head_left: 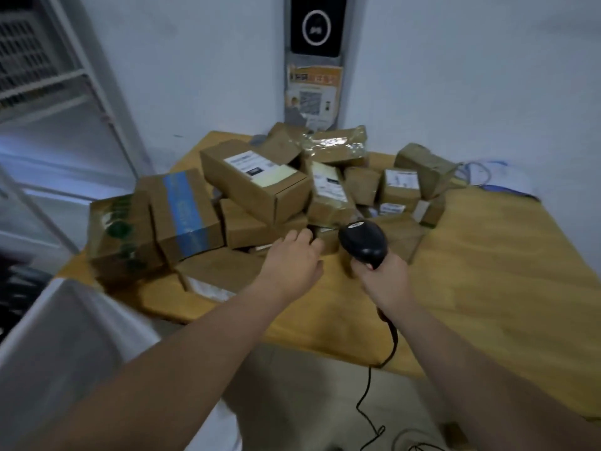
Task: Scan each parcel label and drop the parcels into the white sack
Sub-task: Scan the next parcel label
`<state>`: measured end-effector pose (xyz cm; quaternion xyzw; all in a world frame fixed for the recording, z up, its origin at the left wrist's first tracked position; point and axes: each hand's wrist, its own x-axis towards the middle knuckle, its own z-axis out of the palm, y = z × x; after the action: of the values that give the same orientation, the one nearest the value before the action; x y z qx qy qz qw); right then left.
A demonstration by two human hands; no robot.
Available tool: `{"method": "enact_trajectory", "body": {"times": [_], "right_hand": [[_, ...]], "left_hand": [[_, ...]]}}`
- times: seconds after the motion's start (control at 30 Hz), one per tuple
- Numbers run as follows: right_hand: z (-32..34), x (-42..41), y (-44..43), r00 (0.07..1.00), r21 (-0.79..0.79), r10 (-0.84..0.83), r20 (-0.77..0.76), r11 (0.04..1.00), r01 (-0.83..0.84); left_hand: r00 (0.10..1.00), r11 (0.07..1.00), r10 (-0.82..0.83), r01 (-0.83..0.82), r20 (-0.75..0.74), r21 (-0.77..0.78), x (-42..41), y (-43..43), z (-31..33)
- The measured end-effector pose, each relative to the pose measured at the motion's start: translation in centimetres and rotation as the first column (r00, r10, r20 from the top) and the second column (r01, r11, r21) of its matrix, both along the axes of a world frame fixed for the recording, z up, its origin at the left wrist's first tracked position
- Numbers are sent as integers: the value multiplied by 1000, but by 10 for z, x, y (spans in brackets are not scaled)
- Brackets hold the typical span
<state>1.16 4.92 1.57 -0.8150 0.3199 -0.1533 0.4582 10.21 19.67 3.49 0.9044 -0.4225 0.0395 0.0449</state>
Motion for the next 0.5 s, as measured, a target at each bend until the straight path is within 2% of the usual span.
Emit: {"method": "enact_trajectory", "body": {"times": [0.17,0.23,0.4,0.5], "right_hand": [[-2,-8,-75,991,168,-136,-14,976,136],[-4,-13,-97,980,268,-200,-6,944,194],[-19,-19,-139,955,477,-290,66,849,225],[-27,-15,-152,933,618,-356,58,747,246]], "left_hand": [[989,999,-48,50,-141,12,12,-80,-8],[987,997,-41,49,-153,51,22,-105,-15],[1000,946,17,-16,0,323,45,-153,-33],[999,913,8,-25,44,408,52,-169,-42]]}}
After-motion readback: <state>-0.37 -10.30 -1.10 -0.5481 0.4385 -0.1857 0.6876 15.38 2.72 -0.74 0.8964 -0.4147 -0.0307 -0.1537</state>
